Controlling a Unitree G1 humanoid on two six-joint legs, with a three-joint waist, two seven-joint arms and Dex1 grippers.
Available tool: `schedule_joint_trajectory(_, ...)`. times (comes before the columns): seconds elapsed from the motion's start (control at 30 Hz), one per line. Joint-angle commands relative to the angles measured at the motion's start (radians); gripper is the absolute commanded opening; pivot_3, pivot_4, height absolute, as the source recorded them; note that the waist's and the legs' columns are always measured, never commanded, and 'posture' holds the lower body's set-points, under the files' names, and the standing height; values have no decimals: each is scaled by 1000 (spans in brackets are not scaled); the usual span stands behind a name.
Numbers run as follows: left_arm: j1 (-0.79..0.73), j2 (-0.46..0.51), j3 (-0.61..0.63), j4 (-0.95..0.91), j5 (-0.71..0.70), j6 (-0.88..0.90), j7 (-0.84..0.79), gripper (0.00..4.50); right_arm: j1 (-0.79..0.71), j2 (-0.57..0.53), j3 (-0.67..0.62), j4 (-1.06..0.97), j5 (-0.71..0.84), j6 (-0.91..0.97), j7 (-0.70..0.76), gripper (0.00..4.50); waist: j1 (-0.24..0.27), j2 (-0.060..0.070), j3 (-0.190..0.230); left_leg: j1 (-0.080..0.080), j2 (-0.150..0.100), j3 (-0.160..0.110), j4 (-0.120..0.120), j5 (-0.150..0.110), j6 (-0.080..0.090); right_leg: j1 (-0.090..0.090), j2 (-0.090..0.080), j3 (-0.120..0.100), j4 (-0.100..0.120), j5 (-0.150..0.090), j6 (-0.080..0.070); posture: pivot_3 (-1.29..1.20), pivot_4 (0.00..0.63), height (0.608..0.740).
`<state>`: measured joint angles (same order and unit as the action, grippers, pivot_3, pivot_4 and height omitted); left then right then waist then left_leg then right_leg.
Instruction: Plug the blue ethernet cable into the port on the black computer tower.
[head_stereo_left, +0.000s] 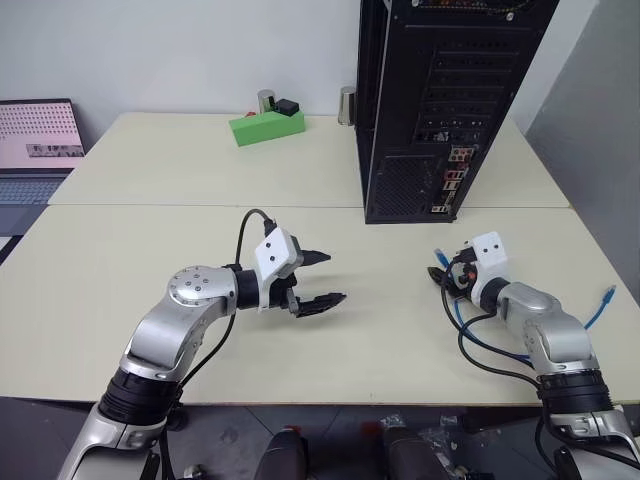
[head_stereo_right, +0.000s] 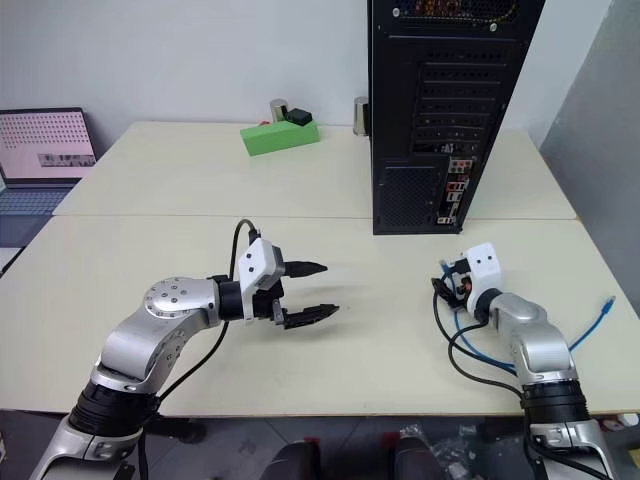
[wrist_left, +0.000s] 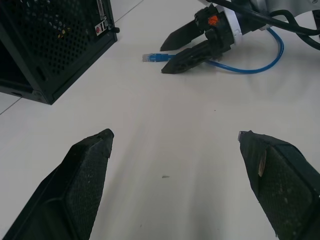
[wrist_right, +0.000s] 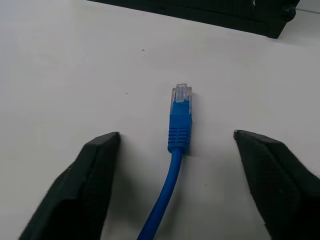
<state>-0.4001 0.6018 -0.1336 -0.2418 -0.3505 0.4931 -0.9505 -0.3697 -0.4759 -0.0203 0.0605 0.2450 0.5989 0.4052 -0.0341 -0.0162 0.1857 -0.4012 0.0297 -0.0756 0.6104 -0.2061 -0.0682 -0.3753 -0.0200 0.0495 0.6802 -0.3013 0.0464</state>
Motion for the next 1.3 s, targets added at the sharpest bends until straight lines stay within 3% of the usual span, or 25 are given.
schedule_joint_trajectory(0.03, -20, -3, -11, -18, 11, -32, -6, 4287, 25, -7, -12, -39, -15, 24, -6, 2748, 1, 0, 0, 0, 0, 0, 0, 0, 0, 0, 0, 0, 0, 0, 0, 0, 150, 740)
schedule_joint_trajectory(0.4, -49, -15, -14, 80, 24, -110, -54, 4287, 13, -61, 69, -83, -60, -52, 110, 47, 1, 0, 0, 0, 0, 0, 0, 0, 0, 0, 0, 0, 0, 0, 0, 0, 150, 740)
schedule_joint_trajectory(0.77, -107, 11, -110, 221, 136, -270, -189, 4287, -20, -153, 255, -382, -10, -40, 435, 7, -1, 0, 0, -1, 0, -1, 0, 0, 0, -1, 0, -1, 0, 0, 0, 0, 150, 740)
schedule_joint_trajectory(1.17, -158, -29, -153, 310, 180, -331, -246, 4287, -68, -136, 332, -462, -13, 8, 488, 4, 1, 0, 1, -1, 0, -2, 0, 0, 0, -1, 0, -2, 0, 0, 0, 0, 150, 740)
schedule_joint_trajectory(1.3, -157, -32, -149, 306, 171, -325, -264, 3515, -71, -134, 342, -463, -22, 8, 491, 2, 1, 0, 1, -1, 0, -2, 0, 0, 0, -1, 0, -2, 0, 0, 0, 0, 150, 740)
